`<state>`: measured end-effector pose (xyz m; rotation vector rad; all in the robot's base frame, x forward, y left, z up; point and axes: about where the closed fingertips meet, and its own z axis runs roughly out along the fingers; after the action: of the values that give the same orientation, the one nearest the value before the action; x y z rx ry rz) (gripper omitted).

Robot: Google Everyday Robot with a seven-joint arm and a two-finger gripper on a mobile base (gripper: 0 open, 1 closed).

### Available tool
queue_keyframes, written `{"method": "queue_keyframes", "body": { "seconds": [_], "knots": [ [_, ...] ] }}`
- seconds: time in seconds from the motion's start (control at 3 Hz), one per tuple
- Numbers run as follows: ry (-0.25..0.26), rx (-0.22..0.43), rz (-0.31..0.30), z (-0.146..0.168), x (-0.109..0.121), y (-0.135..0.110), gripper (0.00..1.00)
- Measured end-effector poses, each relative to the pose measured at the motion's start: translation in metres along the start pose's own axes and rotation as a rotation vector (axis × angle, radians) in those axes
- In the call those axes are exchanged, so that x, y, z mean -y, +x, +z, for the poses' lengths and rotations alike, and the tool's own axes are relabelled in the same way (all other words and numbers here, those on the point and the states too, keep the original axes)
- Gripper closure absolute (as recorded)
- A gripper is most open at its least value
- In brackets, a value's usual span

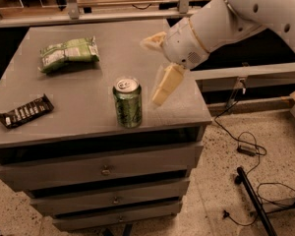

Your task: Move green can near green jalapeno chip bag

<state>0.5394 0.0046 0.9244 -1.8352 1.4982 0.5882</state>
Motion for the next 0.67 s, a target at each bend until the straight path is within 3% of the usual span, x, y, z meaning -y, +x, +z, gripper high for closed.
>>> {"method": "queue_keyframes", "body": {
  "seconds": [0.33,0.67],
  "knots": [
    [-0.053,0.132,-0.057,0.0198,-0.0178,-0.0272,0.00],
    [-0.063,0.155,-0.071,0.0227,-0.0214,-0.0345,0.00]
  ]
}}
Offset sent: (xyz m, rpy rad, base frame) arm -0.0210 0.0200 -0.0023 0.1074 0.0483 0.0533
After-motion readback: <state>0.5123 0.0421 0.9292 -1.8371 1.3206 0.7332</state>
